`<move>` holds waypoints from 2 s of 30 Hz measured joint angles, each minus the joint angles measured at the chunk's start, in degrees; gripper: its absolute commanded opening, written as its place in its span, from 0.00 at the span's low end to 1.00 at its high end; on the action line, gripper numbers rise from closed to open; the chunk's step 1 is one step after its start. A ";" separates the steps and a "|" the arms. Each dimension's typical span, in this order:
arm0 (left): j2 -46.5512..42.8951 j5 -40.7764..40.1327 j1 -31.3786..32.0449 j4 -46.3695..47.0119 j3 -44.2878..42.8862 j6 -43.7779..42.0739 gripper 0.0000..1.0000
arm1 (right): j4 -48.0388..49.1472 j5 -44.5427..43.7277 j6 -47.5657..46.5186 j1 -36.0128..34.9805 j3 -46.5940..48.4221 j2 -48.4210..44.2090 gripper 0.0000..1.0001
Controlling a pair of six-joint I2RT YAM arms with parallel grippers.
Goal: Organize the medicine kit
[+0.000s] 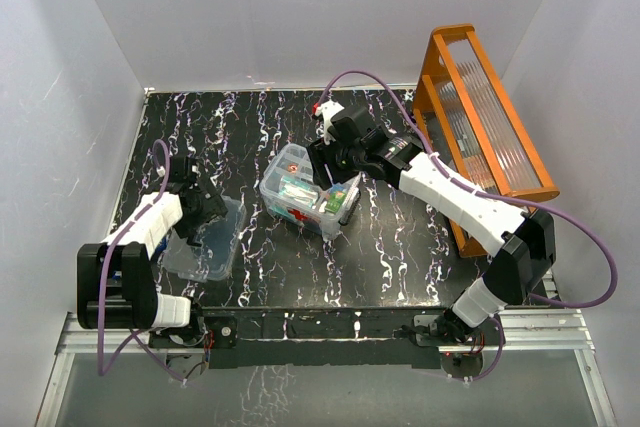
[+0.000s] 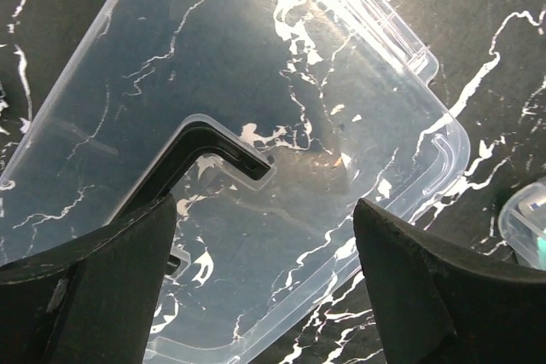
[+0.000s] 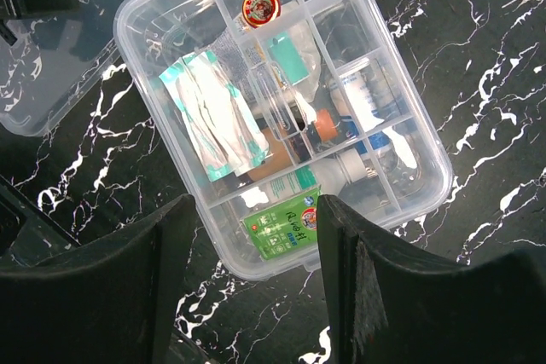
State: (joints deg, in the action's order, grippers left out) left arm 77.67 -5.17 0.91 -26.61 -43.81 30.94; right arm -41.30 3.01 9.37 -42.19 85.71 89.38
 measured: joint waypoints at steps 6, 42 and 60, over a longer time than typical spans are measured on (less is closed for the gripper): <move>-0.98 6.25 -0.28 2.58 1.36 2.21 0.77 | 0.00 0.00 0.04 -0.02 -0.46 0.00 0.56; 3.39 -0.11 -0.37 -3.39 -2.21 -4.50 0.88 | 0.44 0.39 0.17 -0.02 -1.29 -0.09 0.55; -2.71 3.76 -0.83 1.05 5.99 14.27 0.75 | 1.33 0.61 0.26 -0.02 -1.18 -0.04 0.53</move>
State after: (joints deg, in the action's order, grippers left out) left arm 74.96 -1.41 0.08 -25.56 -37.82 45.21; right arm -39.97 3.62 9.63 -42.22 84.53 89.34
